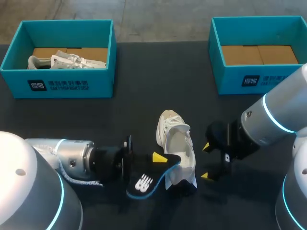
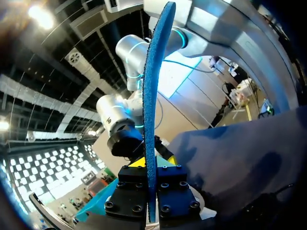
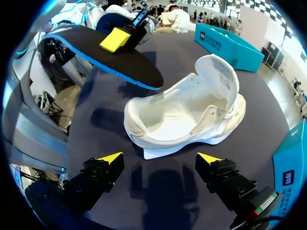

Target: Take the shoe out of the shoebox, open the shoe tongue, remove and reinsert the insole, then place the shoe into the shoebox

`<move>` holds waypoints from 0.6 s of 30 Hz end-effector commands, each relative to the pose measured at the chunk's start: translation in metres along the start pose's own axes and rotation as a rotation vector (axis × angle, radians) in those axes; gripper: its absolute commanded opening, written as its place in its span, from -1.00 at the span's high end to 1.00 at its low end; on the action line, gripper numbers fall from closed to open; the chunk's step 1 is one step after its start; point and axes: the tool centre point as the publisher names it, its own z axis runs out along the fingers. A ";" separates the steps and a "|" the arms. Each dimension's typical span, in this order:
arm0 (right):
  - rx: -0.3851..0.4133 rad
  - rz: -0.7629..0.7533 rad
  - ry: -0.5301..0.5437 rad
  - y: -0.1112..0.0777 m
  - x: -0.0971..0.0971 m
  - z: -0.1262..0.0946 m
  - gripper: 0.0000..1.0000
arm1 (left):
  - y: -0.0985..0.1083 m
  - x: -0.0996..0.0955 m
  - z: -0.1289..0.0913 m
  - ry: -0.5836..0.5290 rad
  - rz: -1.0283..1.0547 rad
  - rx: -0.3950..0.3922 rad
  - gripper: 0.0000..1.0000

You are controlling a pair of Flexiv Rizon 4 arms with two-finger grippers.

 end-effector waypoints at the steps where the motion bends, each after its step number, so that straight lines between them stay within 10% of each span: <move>1: 0.001 0.001 -0.003 0.000 0.001 0.001 -1.00 | 0.004 0.000 0.012 -0.042 -0.057 -0.019 1.00; 18: 0.048 -0.022 0.001 0.001 -0.001 0.002 -1.00 | 0.006 0.002 0.026 -0.040 -0.103 0.003 1.00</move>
